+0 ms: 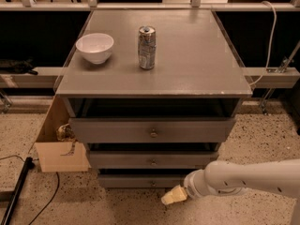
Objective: Open bottom drawer
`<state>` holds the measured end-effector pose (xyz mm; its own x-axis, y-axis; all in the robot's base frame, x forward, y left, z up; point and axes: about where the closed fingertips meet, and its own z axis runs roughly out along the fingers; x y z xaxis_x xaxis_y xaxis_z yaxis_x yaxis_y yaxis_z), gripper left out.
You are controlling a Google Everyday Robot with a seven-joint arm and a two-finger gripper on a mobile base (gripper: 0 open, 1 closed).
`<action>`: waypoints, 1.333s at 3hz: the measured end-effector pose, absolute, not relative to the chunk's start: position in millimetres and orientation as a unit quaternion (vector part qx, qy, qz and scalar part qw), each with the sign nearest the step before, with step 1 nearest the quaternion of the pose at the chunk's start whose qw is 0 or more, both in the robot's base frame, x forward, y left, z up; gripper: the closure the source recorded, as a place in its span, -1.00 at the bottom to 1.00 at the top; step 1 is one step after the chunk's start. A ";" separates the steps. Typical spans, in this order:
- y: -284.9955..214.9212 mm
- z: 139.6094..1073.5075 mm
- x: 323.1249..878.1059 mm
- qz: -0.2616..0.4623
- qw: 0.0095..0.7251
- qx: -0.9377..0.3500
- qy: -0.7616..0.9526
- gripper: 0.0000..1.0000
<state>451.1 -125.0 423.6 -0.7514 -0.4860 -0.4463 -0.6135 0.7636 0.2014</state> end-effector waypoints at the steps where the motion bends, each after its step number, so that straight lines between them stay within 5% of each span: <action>1: -119.0 406.6 475.8 0.149 0.189 -0.307 0.921 -1.00; 4: -103.1 400.8 461.9 0.148 0.212 -0.346 0.902 -1.00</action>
Offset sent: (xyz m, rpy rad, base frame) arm 0.0201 0.0055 -0.0135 -0.0313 -0.0169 0.0048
